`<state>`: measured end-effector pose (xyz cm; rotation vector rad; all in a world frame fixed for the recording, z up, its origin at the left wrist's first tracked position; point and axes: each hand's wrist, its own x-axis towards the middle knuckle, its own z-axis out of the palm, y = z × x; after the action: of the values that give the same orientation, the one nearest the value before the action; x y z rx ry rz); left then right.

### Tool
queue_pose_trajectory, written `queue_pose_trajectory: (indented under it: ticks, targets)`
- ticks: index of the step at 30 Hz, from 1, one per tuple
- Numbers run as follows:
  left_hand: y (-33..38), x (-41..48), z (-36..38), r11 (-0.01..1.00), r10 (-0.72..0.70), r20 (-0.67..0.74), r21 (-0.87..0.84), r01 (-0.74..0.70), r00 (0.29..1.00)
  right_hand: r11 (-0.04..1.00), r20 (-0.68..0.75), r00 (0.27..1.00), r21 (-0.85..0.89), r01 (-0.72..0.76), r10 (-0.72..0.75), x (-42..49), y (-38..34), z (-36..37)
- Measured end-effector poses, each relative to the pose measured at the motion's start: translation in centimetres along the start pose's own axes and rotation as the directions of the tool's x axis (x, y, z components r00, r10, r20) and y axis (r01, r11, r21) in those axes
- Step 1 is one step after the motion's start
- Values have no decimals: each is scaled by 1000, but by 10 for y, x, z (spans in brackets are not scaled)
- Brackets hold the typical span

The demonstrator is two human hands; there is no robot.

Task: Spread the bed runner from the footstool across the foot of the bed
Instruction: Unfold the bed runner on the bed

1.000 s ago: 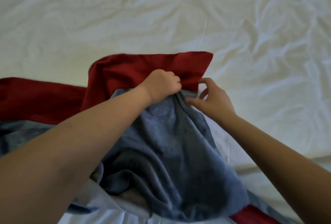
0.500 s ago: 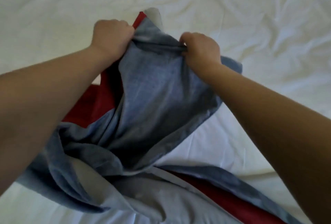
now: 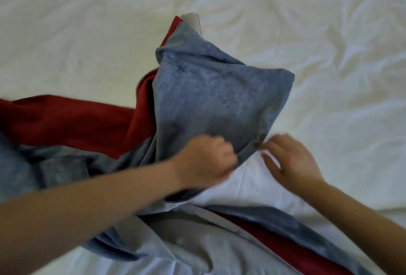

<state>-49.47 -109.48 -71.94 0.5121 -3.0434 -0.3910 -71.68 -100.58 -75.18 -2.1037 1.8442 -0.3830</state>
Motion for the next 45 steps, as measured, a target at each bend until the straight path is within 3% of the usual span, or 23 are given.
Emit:
queue_pose_trajectory:
  ticks: [4, 7, 14, 21, 28, 32, 35, 38, 41, 43, 45]
  targets:
    - [64, -13, 34, 997, 3, 245, -79, 17, 970, 992, 291, 951, 95, 84, -109, -80, -1, 1]
    - [77, -12, 45, 996, -10, 278, -81, 34, 961, 997, 444, 893, 55, 55, -74, -115, 0, 0]
    - [99, 2, 47, 995, 39, 323, 79, -68, 946, 995, 460, 884, 4, -97, 85, -126, 3, 8]
    - [108, 3, 49, 994, -41, 289, 109, 10, 957, 989, 466, 873, -61, -132, 146, -128, -2, 9]
    - [102, 12, 46, 982, -172, 275, 123, 143, 946, 974, 299, 929, -116, -192, 219, -115, -4, -5]
    - [80, 41, 22, 956, -263, 158, 172, 236, 952, 943, 124, 941, -146, -298, 316, -81, 5, -33]
    - [59, 72, -5, 923, -363, -7, 134, 360, 932, 895, -68, 897, -56, -442, 438, -53, 16, -59]
    - [51, 87, -20, 904, -420, -65, 62, 424, 905, 862, -92, 858, 59, -503, 506, -45, 24, -70]
    - [62, 74, -16, 924, -378, -88, 31, 382, 922, 854, -55, 852, 15, -520, 520, -67, 22, -67]
    - [76, 55, -11, 968, -247, -128, 18, 251, 960, 878, -168, 880, -113, -465, 444, -97, 17, -62]
    - [87, 38, -5, 994, -93, -94, 50, 98, 991, 920, -199, 917, -120, -373, 345, -126, 9, -55]
